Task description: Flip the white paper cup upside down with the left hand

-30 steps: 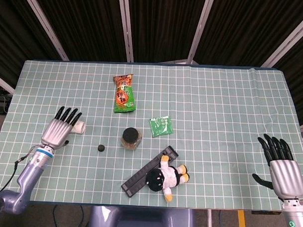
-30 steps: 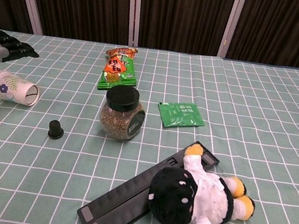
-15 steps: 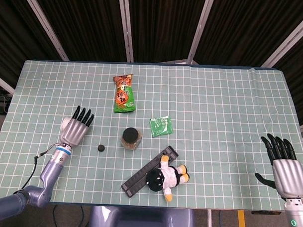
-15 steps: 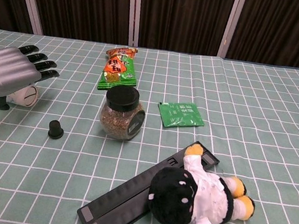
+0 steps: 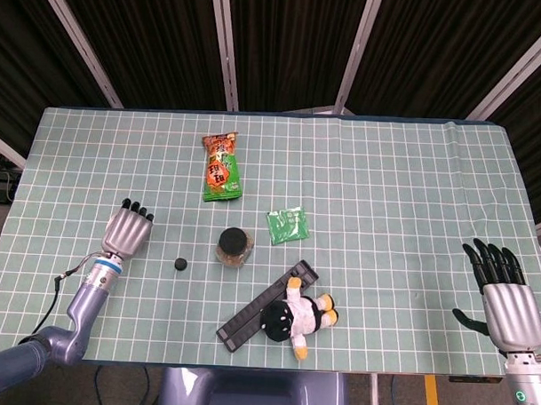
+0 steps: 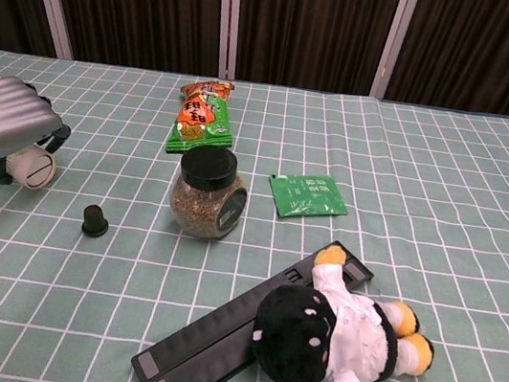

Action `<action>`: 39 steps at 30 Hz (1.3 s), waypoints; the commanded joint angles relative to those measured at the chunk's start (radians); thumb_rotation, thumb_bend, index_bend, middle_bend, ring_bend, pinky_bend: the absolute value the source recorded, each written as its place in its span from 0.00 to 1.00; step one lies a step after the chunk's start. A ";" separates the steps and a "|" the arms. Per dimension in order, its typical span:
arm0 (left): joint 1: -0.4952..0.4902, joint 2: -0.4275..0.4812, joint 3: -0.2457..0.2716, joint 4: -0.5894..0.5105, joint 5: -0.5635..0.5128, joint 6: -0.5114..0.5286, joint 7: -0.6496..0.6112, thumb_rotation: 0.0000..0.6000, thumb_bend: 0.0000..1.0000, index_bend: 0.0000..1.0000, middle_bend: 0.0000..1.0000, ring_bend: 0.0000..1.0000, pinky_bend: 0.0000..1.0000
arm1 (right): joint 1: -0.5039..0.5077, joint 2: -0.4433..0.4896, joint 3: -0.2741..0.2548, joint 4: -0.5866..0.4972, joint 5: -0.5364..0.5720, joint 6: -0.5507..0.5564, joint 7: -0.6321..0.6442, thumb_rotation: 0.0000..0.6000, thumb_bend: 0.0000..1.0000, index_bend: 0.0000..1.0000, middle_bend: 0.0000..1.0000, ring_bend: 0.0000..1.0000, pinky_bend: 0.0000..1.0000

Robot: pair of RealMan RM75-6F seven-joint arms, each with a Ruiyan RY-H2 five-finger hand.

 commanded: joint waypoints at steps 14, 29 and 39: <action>0.155 0.184 -0.206 -0.385 -0.102 0.052 -1.083 1.00 0.09 0.48 0.40 0.31 0.31 | -0.007 0.013 -0.010 -0.020 -0.028 0.016 0.012 1.00 0.00 0.00 0.00 0.00 0.00; 0.142 0.130 -0.137 -0.349 0.001 -0.100 -1.501 1.00 0.09 0.49 0.40 0.31 0.31 | -0.007 0.019 -0.008 -0.016 -0.021 0.014 0.022 1.00 0.00 0.00 0.00 0.00 0.00; 0.126 0.036 -0.123 -0.272 -0.003 -0.089 -1.502 1.00 0.09 0.49 0.40 0.30 0.31 | -0.011 0.026 -0.005 -0.011 -0.014 0.018 0.042 1.00 0.00 0.00 0.00 0.00 0.00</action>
